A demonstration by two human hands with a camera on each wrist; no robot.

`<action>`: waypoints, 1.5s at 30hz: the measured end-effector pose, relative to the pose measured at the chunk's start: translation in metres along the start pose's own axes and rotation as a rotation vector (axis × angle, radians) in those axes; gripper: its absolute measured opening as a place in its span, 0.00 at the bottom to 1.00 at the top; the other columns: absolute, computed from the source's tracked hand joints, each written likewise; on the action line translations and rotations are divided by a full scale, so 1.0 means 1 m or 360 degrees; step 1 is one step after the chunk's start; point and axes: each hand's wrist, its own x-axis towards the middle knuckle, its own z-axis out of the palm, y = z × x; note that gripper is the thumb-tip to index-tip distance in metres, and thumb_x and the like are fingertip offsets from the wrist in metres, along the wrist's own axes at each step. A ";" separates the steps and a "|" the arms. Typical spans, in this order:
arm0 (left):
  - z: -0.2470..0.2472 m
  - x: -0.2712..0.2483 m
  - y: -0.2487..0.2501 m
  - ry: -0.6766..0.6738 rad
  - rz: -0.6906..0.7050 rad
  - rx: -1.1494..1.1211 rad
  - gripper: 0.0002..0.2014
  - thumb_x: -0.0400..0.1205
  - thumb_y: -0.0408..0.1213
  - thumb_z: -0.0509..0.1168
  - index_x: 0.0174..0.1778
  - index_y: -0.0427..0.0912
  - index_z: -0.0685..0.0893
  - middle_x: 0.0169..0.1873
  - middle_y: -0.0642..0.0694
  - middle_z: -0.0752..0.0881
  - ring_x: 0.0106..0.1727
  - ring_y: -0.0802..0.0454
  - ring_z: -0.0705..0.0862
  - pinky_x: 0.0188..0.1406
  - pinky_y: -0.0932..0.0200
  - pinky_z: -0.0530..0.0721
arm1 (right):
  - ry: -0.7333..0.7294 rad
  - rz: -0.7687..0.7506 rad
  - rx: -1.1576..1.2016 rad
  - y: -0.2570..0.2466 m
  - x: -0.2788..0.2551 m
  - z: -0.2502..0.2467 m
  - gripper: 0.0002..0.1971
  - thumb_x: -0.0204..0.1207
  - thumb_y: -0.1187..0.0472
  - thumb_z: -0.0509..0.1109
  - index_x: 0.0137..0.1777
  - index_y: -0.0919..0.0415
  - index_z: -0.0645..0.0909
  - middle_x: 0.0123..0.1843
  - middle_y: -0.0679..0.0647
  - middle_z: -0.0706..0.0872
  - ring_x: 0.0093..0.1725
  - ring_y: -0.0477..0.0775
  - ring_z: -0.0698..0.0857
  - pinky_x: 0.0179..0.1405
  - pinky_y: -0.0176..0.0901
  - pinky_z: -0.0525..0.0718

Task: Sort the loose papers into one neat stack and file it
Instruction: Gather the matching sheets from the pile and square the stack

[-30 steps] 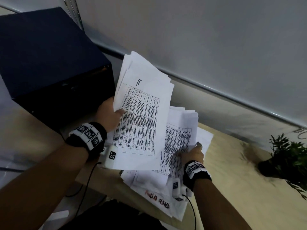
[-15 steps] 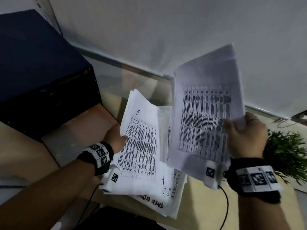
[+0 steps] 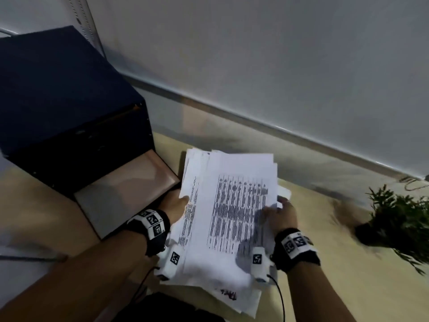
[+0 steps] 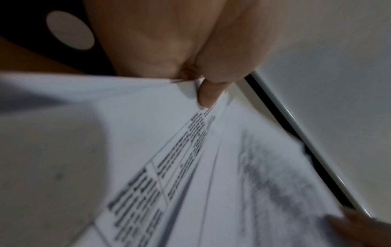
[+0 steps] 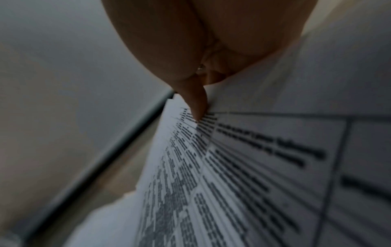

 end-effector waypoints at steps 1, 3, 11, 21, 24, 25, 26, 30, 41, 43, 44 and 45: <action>0.000 0.001 -0.001 0.0003 -0.0003 0.0031 0.23 0.88 0.36 0.57 0.80 0.39 0.68 0.76 0.49 0.71 0.80 0.48 0.67 0.72 0.63 0.61 | -0.0007 0.0042 -0.0131 0.004 -0.002 0.012 0.22 0.80 0.66 0.64 0.75 0.64 0.75 0.56 0.66 0.89 0.56 0.65 0.88 0.57 0.50 0.84; 0.004 0.006 -0.006 -0.0075 -0.0035 0.0007 0.28 0.87 0.42 0.58 0.83 0.40 0.62 0.81 0.46 0.67 0.83 0.47 0.63 0.77 0.61 0.56 | -0.0093 0.0075 -0.0358 0.005 -0.008 0.031 0.26 0.81 0.63 0.65 0.79 0.63 0.70 0.71 0.67 0.81 0.68 0.68 0.82 0.66 0.50 0.78; -0.003 0.014 -0.003 0.0044 -0.0004 0.0230 0.35 0.82 0.43 0.69 0.83 0.42 0.62 0.82 0.43 0.66 0.82 0.42 0.66 0.79 0.45 0.68 | 0.0037 -0.0006 -0.0511 0.008 -0.022 0.054 0.22 0.83 0.58 0.63 0.76 0.64 0.74 0.72 0.67 0.79 0.71 0.68 0.79 0.70 0.52 0.76; -0.092 0.006 0.037 0.0485 0.0285 0.0068 0.21 0.79 0.36 0.71 0.67 0.35 0.77 0.66 0.36 0.83 0.69 0.39 0.80 0.73 0.48 0.74 | 0.0173 0.0477 -0.0725 0.028 -0.037 0.078 0.61 0.55 0.31 0.79 0.82 0.61 0.57 0.79 0.59 0.61 0.75 0.67 0.64 0.73 0.65 0.69; -0.098 0.000 0.042 0.0480 0.0256 0.0030 0.21 0.80 0.37 0.70 0.68 0.36 0.77 0.67 0.39 0.83 0.70 0.40 0.80 0.73 0.48 0.74 | 0.0135 0.0229 -0.0764 0.024 -0.033 0.077 0.59 0.60 0.37 0.80 0.85 0.59 0.53 0.82 0.57 0.61 0.77 0.66 0.63 0.75 0.65 0.67; -0.099 -0.003 0.043 0.0479 0.0237 0.0028 0.21 0.81 0.37 0.70 0.69 0.36 0.76 0.68 0.40 0.83 0.71 0.40 0.80 0.73 0.49 0.73 | 0.0100 0.0174 -0.0757 0.022 -0.032 0.078 0.60 0.61 0.37 0.80 0.85 0.58 0.51 0.83 0.56 0.59 0.79 0.65 0.62 0.76 0.64 0.66; -0.100 -0.007 0.045 0.0475 0.0220 0.0032 0.22 0.81 0.37 0.70 0.70 0.36 0.76 0.69 0.41 0.82 0.72 0.40 0.79 0.73 0.49 0.72 | 0.0080 0.0162 -0.0737 0.018 -0.033 0.079 0.61 0.60 0.36 0.80 0.86 0.58 0.50 0.84 0.55 0.57 0.80 0.65 0.61 0.76 0.64 0.65; -0.103 -0.014 0.047 0.0498 0.0227 -0.0027 0.18 0.81 0.35 0.70 0.66 0.36 0.78 0.63 0.43 0.85 0.65 0.43 0.82 0.65 0.56 0.73 | 0.0119 0.0301 -0.0724 0.011 -0.034 0.088 0.65 0.55 0.36 0.83 0.85 0.61 0.49 0.81 0.61 0.60 0.77 0.68 0.64 0.74 0.64 0.69; -0.113 -0.013 0.040 0.0498 0.0223 -0.0149 0.18 0.79 0.30 0.71 0.65 0.37 0.80 0.60 0.42 0.87 0.57 0.49 0.83 0.63 0.56 0.75 | 0.0171 0.0421 -0.0169 0.013 -0.025 0.062 0.29 0.78 0.57 0.72 0.76 0.60 0.66 0.62 0.67 0.86 0.55 0.66 0.87 0.55 0.46 0.84; -0.113 -0.013 0.039 0.0496 0.0208 -0.0136 0.19 0.80 0.31 0.71 0.66 0.36 0.79 0.62 0.41 0.86 0.60 0.47 0.83 0.65 0.55 0.76 | 0.0108 0.0510 -0.0161 0.013 -0.026 0.058 0.29 0.71 0.52 0.77 0.68 0.65 0.76 0.58 0.65 0.88 0.56 0.66 0.88 0.54 0.46 0.84; -0.112 -0.013 0.040 0.0493 0.0193 -0.0113 0.19 0.80 0.32 0.71 0.67 0.35 0.79 0.62 0.41 0.86 0.62 0.45 0.83 0.66 0.54 0.75 | 0.0052 0.0535 -0.0185 0.014 -0.026 0.056 0.29 0.67 0.49 0.80 0.63 0.66 0.80 0.55 0.64 0.89 0.53 0.65 0.89 0.52 0.45 0.85; -0.111 -0.014 0.041 0.0489 0.0175 -0.0088 0.20 0.80 0.32 0.71 0.67 0.35 0.78 0.64 0.40 0.85 0.65 0.43 0.83 0.67 0.54 0.74 | -0.0001 0.0532 -0.0198 0.016 -0.025 0.055 0.27 0.65 0.48 0.81 0.58 0.66 0.83 0.52 0.63 0.90 0.50 0.64 0.89 0.50 0.45 0.87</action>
